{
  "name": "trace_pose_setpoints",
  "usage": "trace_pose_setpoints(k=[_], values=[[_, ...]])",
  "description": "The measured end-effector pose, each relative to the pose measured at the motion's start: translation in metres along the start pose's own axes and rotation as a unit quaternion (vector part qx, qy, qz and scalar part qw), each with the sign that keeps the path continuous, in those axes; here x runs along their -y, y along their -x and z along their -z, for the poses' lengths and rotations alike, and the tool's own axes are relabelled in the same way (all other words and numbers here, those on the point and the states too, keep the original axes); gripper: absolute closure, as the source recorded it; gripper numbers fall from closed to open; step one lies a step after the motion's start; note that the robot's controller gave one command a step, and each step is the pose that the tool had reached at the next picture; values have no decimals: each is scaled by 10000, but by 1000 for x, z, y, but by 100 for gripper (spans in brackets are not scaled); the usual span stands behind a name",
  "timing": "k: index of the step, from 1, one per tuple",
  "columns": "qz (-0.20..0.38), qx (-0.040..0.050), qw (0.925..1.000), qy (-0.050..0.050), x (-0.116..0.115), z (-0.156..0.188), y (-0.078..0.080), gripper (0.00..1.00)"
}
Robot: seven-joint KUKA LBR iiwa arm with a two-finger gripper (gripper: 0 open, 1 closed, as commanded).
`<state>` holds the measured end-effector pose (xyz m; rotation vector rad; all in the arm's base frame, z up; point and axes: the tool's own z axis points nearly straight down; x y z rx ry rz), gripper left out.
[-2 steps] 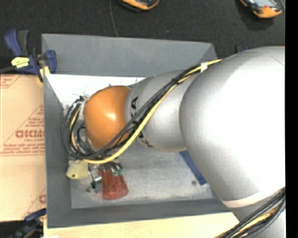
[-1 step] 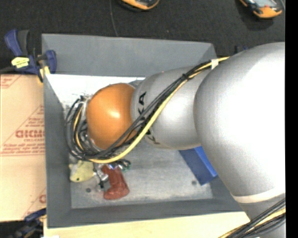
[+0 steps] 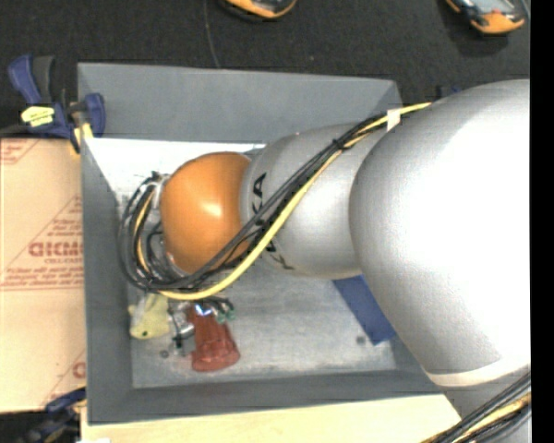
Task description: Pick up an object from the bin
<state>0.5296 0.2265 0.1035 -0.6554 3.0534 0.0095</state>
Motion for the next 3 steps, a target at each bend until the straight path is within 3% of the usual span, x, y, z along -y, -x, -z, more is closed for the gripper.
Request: trace_pose_setpoints(k=[1, 2, 3], values=[[1976, 32, 9803, 0, -5, -25, 11, 0], [604, 32, 9982, 3, 2, -33, 10, 100], [597, 31, 9982, 4, 2, -33, 10, 100]])
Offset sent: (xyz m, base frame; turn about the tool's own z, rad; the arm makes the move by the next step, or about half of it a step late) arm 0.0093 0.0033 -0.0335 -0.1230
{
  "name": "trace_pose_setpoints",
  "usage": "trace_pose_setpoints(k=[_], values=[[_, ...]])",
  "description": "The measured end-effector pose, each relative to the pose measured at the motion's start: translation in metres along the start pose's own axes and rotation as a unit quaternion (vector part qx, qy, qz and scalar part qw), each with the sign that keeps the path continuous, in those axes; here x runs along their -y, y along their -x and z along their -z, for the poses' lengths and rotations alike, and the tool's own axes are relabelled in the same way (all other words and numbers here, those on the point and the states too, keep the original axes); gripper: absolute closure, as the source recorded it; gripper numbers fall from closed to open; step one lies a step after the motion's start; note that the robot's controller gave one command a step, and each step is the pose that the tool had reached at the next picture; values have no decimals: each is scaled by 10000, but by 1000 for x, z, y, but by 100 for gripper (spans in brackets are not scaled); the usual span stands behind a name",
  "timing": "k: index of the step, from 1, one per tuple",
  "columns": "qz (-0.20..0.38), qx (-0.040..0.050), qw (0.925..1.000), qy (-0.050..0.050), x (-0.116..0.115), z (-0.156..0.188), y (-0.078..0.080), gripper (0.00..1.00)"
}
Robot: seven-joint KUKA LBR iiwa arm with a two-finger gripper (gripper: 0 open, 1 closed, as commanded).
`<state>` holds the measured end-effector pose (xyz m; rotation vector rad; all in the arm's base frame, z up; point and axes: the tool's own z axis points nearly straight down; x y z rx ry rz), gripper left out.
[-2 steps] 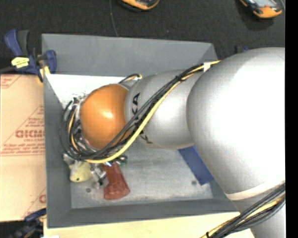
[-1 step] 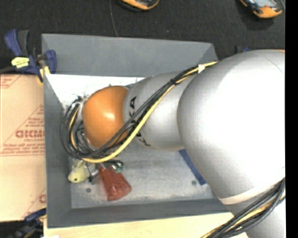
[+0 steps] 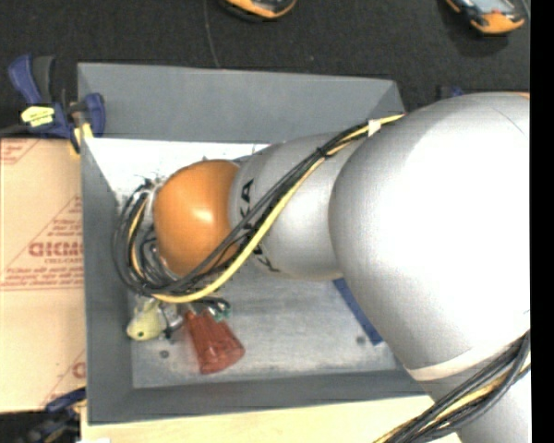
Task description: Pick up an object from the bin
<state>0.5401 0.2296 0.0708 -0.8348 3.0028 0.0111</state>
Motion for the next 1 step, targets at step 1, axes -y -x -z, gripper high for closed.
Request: trace_pose_setpoints(k=[1], values=[[10, -16, 10000, -2, 4, 66, 6, 100]])
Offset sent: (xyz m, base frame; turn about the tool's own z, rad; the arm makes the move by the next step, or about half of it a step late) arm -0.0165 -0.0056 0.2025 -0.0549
